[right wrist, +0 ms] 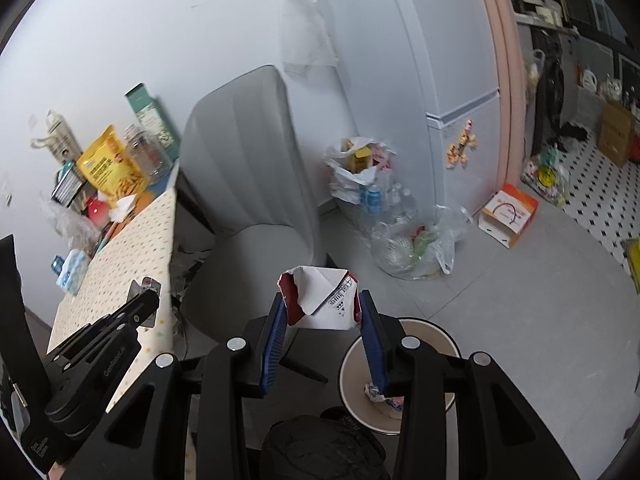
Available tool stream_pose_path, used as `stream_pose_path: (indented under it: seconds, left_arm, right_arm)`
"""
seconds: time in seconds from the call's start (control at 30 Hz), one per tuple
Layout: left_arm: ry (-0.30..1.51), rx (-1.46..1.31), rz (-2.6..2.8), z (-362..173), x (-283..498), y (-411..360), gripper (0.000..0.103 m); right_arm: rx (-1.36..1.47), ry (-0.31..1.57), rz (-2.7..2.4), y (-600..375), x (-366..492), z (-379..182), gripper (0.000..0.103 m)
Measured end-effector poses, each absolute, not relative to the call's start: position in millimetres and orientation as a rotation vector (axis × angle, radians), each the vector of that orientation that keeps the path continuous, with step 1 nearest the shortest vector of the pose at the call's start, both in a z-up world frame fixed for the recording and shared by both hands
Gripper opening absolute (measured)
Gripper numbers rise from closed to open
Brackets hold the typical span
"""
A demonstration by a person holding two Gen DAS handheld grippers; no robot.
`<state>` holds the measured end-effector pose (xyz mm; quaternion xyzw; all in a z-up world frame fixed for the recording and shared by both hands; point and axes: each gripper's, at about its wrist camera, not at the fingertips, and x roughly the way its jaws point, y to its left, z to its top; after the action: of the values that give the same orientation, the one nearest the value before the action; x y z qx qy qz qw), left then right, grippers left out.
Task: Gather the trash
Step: 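Carry both items to the beige bin and open both tools over it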
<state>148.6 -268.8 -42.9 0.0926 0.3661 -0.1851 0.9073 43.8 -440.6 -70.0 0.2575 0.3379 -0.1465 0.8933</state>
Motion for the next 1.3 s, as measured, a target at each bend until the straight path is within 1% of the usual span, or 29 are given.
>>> stream_pose_path:
  seconds: [0.07,0.1,0.17,0.2,0.23,0.4,0.77,0.8,0.83,0.87,0.9,0.93,0.97,1.0,1.2,1.3]
  left_arm:
    - [0.765,0.203,-0.387,-47,151,-278,0.006]
    - [0.768,0.207,-0.389,-49,151,-282,0.006]
    - [0.774,0.221,-0.397,-53,152,-291,0.006]
    - [0.777,0.229,-0.402,-55,152,-296,0.006]
    - [0.779,0.234,-0.407,-56,152,-300,0.006]
    - [0.793,0.26,-0.438,-64,149,-318,0.006]
    - [0.838,0.297,-0.563,-79,126,-374,0.006]
    - [0.847,0.297,-0.588,-79,124,-378,0.013]
    - [0.848,0.299,-0.591,-79,123,-379,0.021]
    - [0.842,0.293,-0.592,-78,123,-378,0.048]
    - [0.825,0.267,-0.596,-73,123,-374,0.069]
    - [0.809,0.25,-0.594,-69,123,-370,0.075]
    - [0.797,0.236,-0.589,-65,124,-366,0.079]
    - [0.791,0.227,-0.584,-62,125,-363,0.082]
    - [0.773,0.184,-0.519,-49,133,-330,0.088]
    - [0.761,0.155,-0.486,-42,137,-308,0.091]
  right_arm:
    - [0.546,0.698,-0.307,-448,45,-74,0.038]
    - [0.554,0.69,-0.303,-451,45,-76,0.042]
    - [0.565,0.673,-0.302,-457,44,-78,0.05]
    - [0.57,0.664,-0.307,-461,43,-78,0.062]
    - [0.573,0.658,-0.312,-464,41,-79,0.065]
    - [0.606,0.658,-0.341,-485,28,-86,0.068]
    - [0.626,0.647,-0.449,-523,-21,-86,0.068]
    - [0.629,0.643,-0.459,-526,-25,-85,0.068]
    - [0.632,0.64,-0.463,-527,-26,-85,0.068]
    - [0.634,0.638,-0.466,-527,-27,-85,0.069]
    - [0.635,0.637,-0.465,-526,-26,-85,0.069]
    - [0.635,0.637,-0.463,-525,-26,-84,0.069]
    - [0.635,0.636,-0.46,-523,-25,-84,0.069]
    - [0.633,0.636,-0.455,-521,-24,-84,0.069]
    - [0.61,0.643,-0.418,-504,-15,-78,0.069]
    - [0.579,0.642,-0.399,-487,-7,-70,0.078]
